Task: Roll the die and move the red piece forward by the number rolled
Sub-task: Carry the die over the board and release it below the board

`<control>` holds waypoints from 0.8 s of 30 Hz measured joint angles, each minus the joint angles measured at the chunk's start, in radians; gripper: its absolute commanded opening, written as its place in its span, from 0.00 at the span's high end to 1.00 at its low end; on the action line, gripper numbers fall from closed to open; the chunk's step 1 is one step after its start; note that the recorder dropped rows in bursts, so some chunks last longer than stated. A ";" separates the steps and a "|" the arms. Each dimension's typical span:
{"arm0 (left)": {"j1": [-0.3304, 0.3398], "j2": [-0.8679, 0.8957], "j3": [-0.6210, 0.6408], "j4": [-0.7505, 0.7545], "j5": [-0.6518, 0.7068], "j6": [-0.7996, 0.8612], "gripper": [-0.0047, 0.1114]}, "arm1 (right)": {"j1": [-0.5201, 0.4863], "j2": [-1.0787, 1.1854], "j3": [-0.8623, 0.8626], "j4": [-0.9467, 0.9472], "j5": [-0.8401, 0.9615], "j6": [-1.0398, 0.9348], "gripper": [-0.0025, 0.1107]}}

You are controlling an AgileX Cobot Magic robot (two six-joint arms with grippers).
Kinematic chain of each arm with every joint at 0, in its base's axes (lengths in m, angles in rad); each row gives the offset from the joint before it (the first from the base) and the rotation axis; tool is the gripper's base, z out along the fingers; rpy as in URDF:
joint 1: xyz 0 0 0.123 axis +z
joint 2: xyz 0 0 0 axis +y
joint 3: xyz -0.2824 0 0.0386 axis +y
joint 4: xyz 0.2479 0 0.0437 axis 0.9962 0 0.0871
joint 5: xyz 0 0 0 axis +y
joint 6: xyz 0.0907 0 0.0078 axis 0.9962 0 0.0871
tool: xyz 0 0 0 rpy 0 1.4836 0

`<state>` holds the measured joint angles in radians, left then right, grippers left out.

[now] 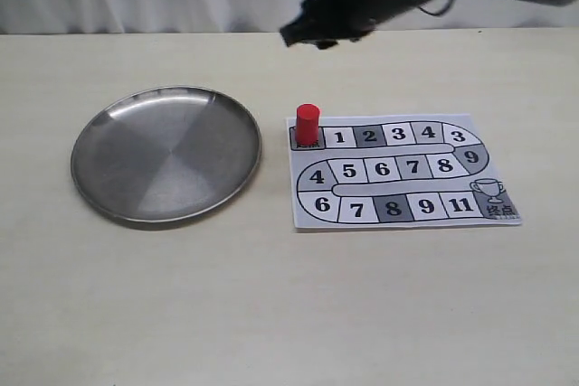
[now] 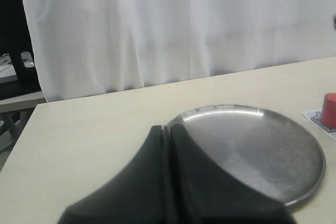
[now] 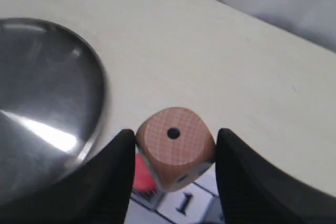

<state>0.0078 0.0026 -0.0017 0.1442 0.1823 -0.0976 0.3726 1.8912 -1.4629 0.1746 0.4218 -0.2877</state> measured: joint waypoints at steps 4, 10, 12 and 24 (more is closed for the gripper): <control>0.000 0.000 0.000 0.000 0.000 0.000 0.96 | -0.085 -0.077 0.228 0.000 -0.087 0.009 0.94; 0.000 0.000 0.000 0.000 0.000 0.000 0.96 | -0.114 -0.064 0.369 0.000 -0.124 0.010 0.94; 0.000 0.000 0.000 0.000 0.000 0.000 0.96 | -0.114 -0.052 0.378 0.000 -0.134 0.010 0.92; 0.000 0.000 0.000 0.000 0.000 0.000 0.96 | -0.114 0.025 0.380 0.000 -0.236 0.014 0.40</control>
<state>0.0078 0.0026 -0.0017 0.1442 0.1823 -0.0976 0.2586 1.9161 -1.0832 0.1746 0.1862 -0.2736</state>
